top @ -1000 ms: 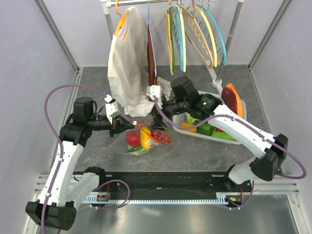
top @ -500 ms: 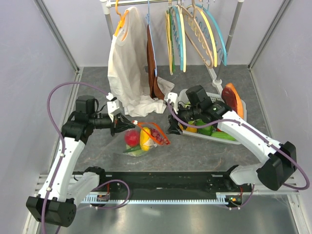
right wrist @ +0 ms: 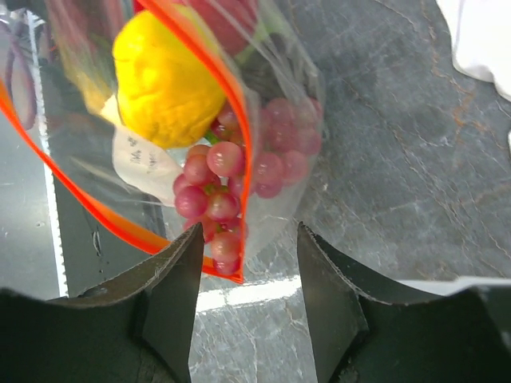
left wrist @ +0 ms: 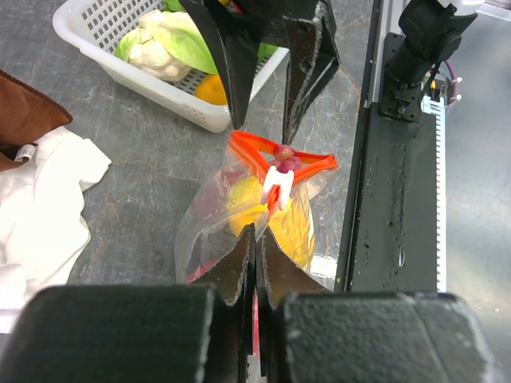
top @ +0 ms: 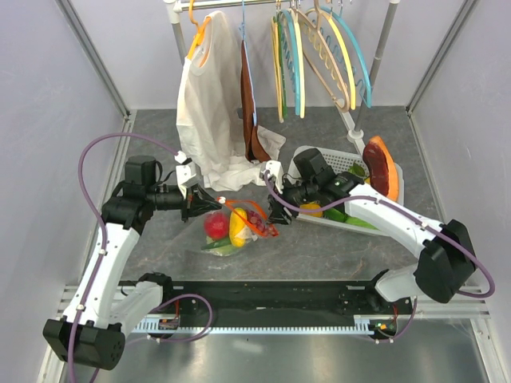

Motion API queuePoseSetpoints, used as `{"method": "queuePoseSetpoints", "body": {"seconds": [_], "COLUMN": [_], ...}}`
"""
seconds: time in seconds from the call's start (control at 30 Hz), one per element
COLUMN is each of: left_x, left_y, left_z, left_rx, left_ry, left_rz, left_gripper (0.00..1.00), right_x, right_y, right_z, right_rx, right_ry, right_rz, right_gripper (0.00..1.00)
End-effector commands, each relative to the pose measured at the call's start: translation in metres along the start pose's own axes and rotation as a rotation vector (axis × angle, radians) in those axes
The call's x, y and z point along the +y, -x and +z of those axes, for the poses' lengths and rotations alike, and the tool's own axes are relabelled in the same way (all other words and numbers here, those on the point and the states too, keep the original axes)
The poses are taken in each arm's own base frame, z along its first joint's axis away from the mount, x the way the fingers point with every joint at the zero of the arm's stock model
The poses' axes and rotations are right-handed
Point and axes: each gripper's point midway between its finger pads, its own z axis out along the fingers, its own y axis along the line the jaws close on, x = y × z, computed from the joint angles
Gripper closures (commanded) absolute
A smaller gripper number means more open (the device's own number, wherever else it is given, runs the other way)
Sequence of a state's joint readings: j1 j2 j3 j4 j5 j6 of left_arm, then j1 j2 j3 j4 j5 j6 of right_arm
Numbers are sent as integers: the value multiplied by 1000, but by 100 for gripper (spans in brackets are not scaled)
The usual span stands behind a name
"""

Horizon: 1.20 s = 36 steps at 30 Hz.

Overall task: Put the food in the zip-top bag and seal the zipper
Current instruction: Adjust the zipper food storage bag at the center of the board.

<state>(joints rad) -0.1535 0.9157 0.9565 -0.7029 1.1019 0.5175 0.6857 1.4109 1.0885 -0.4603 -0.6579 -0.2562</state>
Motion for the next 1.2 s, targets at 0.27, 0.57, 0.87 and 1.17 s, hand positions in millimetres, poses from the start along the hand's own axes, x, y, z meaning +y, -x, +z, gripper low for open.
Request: {"method": "queuePoseSetpoints", "body": {"seconds": [0.27, 0.57, 0.87, 1.17], "left_x": [-3, -6, -5, -1], "left_y": [19, 18, 14, 0], "left_z": [-3, -4, -5, 0], "left_rx": [-42, -36, -30, -29], "left_ry": [-13, -11, 7, 7], "left_rz": [37, 45, 74, 34], "left_gripper": [98, 98, 98, 98], "right_x": [-4, -3, 40, 72], "right_y": [4, 3, 89, 56], "right_z": [23, 9, -56, -59], "right_rx": [-18, -6, -61, 176], "right_ry": [-19, -48, -8, 101], "right_rz": [-29, -54, -36, 58], "right_gripper": [59, 100, 100, 100]}}
